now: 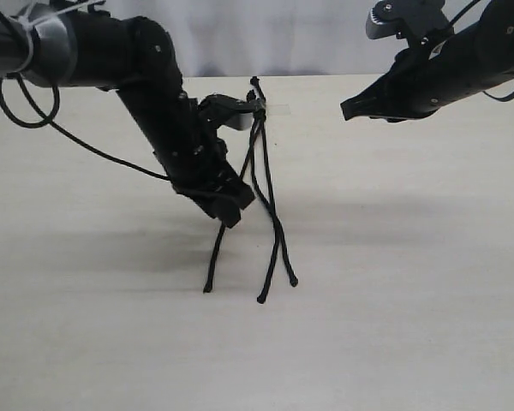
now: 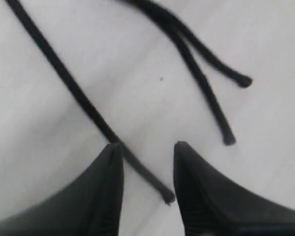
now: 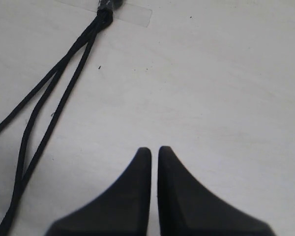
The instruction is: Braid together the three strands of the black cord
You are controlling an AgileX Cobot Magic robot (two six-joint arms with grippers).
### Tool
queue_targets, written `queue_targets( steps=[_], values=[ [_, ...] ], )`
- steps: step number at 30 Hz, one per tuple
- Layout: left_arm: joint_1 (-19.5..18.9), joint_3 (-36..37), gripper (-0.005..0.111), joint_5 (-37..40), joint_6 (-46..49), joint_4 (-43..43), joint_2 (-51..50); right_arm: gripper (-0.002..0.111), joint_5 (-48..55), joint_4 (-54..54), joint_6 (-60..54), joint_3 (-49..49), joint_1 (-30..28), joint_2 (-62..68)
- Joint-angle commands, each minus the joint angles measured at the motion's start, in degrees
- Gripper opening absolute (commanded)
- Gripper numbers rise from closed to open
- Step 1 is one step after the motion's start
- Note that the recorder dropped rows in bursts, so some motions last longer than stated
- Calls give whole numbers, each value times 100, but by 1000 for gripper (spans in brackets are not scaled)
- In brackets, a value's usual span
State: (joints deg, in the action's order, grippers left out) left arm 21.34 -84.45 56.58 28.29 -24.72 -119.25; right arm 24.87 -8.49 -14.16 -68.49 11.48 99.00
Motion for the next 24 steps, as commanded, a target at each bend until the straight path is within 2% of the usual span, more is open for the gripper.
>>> queue_targets(
  steps=[1,5,9,14,20,24],
  values=[
    [619,-103,34,-998,36,49,-24,4,-84,-22,-41,26,-2,12],
    [1020,-103,34,-2034,-668,756,-40,4,-84,-22,-41,26,-2,12],
    [1000,-103,34,-2636,-1402,1512,-135,4,-84,-22,-41,26,-2,12],
    [865,-103,34,-3387,-1790,1663,-343,4,-84,-22,-41,26,-2,12],
    [567,-103,34,-3570,-2447,1547,-684,4,-84,-22,-41,26,-2,12],
    [465,-103,34,-3554,-2517,1333,-831,4,-84,-22,-41,26,-2,12]
  ],
)
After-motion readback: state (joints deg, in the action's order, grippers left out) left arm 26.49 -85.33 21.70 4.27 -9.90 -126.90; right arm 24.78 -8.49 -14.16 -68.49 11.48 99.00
